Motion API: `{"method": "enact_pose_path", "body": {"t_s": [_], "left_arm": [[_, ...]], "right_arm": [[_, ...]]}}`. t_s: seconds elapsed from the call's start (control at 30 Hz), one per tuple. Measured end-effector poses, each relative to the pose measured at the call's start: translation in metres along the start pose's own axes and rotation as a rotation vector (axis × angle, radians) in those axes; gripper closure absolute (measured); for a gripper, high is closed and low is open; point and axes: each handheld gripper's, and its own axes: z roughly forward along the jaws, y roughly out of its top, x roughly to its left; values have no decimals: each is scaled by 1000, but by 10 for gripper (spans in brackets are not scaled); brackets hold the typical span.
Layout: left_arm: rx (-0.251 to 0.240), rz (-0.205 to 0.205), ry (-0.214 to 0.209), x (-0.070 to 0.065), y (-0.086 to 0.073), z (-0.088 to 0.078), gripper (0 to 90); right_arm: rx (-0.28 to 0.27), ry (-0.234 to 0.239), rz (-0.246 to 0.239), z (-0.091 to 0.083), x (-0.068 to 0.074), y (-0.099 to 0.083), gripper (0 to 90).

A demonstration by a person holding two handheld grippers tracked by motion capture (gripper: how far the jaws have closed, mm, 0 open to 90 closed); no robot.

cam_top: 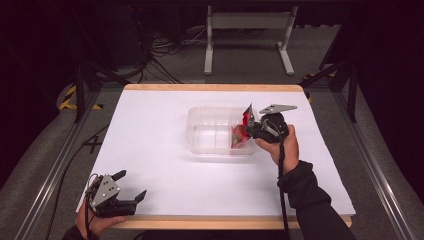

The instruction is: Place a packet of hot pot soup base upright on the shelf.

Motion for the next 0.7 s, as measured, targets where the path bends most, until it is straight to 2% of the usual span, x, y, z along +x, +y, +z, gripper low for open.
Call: {"method": "enact_pose_path", "body": {"t_s": [0.33,0.43,0.7], "left_arm": [[1,0,4,0,0,0,80],[2,-2,3,0,0,0,80],[8,-1,8,-1,0,0,81]], "right_arm": [[-9,-15,-25,-10,-2,2,687],[-2,-13,-55,-15,-2,4,686],[-3,0,-95,-26,0,4,698]]}}
